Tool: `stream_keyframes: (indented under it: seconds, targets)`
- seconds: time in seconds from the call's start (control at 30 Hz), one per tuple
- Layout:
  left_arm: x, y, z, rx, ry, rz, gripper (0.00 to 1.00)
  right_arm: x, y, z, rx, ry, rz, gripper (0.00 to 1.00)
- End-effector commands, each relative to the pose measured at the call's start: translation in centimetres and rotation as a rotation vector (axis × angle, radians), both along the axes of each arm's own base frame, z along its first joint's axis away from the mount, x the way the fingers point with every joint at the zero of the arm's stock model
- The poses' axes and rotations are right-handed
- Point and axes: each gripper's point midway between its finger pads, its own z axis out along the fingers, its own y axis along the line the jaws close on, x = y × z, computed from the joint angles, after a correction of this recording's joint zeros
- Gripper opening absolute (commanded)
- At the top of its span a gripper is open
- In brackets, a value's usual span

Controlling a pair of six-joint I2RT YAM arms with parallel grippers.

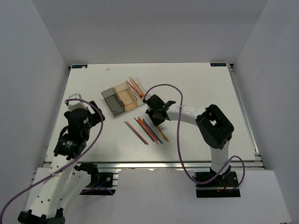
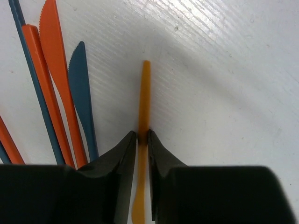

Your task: Sort the eating utensils into containers

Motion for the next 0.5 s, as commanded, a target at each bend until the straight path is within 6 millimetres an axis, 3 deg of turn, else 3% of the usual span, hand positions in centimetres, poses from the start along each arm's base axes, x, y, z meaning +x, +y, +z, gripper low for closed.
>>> stream_keyframes:
  seconds: [0.0,0.1,0.2,0.3,0.47]
  targets:
    - [0.0,0.0,0.3,0.0,-0.019,-0.001,0.98,-0.3,-0.8,-2.2,-0.066,0.036,-0.013,0.21]
    - [0.0,0.0,0.4,0.0,-0.022,-0.003,0.98,-0.4,-0.8,-2.2,-0.07,0.042,-0.017,0.08]
    - [0.0,-0.1,0.4,-0.001,-0.02,-0.007,0.98,-0.2,-0.4,-0.4,-0.034,0.018,-0.019,0.01]
    - [0.0,-0.1,0.4,-0.002,-0.021,-0.008,0.98,0.2,0.4,3.4,0.036,-0.043,-0.024,0.0]
    - [0.1,-0.2,0.3,-0.002,-0.017,-0.011,0.98,2.3,3.7,11.2,0.255,-0.204,0.006,0.0]
